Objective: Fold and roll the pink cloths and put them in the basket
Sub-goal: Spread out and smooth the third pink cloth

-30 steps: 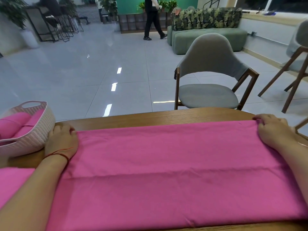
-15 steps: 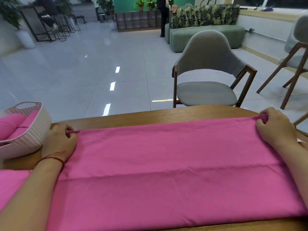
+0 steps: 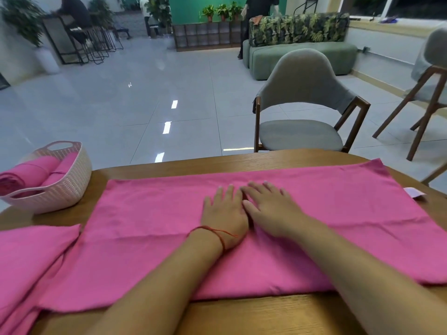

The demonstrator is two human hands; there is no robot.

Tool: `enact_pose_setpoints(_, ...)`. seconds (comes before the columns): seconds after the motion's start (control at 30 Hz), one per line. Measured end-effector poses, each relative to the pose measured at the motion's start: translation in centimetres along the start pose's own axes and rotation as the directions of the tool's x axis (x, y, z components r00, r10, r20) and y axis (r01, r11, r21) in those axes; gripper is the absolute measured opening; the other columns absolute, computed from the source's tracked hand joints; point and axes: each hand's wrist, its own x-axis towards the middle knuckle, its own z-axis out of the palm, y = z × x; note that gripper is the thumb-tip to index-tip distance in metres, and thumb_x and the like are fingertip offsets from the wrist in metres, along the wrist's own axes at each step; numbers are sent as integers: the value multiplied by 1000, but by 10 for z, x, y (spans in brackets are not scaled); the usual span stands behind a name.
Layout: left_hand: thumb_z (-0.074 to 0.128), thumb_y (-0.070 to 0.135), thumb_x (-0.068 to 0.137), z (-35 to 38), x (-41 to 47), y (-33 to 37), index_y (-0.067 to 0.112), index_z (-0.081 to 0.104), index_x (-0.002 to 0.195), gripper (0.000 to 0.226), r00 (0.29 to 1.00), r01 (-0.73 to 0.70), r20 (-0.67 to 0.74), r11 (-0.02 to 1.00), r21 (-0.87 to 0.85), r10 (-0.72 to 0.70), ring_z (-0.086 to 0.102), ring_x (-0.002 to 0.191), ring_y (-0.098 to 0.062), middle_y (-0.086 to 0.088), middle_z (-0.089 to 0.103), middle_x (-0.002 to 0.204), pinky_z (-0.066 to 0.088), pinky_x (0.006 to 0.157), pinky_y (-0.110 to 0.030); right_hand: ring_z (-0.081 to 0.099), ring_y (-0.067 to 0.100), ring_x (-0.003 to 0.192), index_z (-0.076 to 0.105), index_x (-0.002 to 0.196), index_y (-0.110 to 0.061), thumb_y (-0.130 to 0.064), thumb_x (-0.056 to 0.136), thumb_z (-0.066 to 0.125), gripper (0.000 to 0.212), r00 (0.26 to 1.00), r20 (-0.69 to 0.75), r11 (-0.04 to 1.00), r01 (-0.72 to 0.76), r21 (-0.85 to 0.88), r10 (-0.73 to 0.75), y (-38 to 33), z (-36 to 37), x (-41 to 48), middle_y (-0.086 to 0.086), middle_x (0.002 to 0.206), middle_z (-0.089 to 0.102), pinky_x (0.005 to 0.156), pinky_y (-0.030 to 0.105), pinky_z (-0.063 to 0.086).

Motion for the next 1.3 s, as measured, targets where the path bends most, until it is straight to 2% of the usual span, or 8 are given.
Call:
enact_pose_setpoints(0.07,22,56,106,2,-5,-10,35,9,166,64,999,35,32,999,25,-35,2,161,-28,5,3,175,7,127,-59,3,20,165,15,167,-47,-72,104,22,68,1000,4,999,-16,-48,16,10,6,-8,-15,178,3,130,58,7)
enact_pose_setpoints(0.2,8,85,91,-5,-12,-70,46,-5,163,83,990,128,46,990,49,-131,-9,161,-27,9,-10,174,-2,125,-63,-14,19,163,-3,163,-58,-92,91,10,81,994,8,984,-108,-140,110,74,-12,-22,-18,174,-17,131,59,-1)
enact_pose_setpoints(0.63,13,84,92,-5,35,-36,44,1,165,83,993,112,39,994,-13,-111,-9,161,-31,5,-8,175,-6,124,-65,-10,17,164,-9,158,-66,-101,76,-5,89,986,25,971,-159,-177,166,147,-38,8,-24,172,-18,130,60,2)
enact_pose_setpoints(0.83,13,85,93,-18,22,-166,44,8,165,84,969,245,-32,968,44,-244,4,161,-27,7,1,175,4,128,-54,-6,16,164,-7,158,-65,-101,77,-5,89,984,-8,967,-179,-182,180,159,-39,7,-23,174,-14,130,60,6)
enact_pose_setpoints(1.0,4,77,87,-29,20,-246,38,13,166,88,920,393,-8,920,5,-393,2,161,-18,7,5,175,12,128,-57,-5,17,164,-7,159,-64,-98,81,-3,85,984,-43,965,-180,-190,175,157,-35,9,-22,174,-13,130,60,7)
enact_pose_setpoints(1.13,17,48,105,-31,32,-180,24,17,166,66,885,465,-70,872,152,-460,3,161,-27,2,7,175,10,126,-60,-5,19,164,-7,161,-61,-96,83,-2,85,984,-36,967,-175,-184,172,154,-34,8,-19,175,-12,129,62,6)
enact_pose_setpoints(1.23,24,52,107,-24,40,-78,24,18,166,65,983,184,-20,980,73,-183,5,161,-25,2,8,175,13,126,-59,-5,19,164,-6,161,-60,-94,87,1,82,984,-42,968,-176,-177,172,152,-37,6,-19,175,-12,129,62,5)
enact_pose_setpoints(1.3,24,59,106,-13,46,-19,27,17,166,68,999,39,22,999,-3,-39,6,161,-25,2,7,175,12,127,-60,-5,19,164,-5,162,-60,-93,89,4,81,985,-39,971,-170,-171,165,151,-39,6,-19,175,-12,129,62,4)
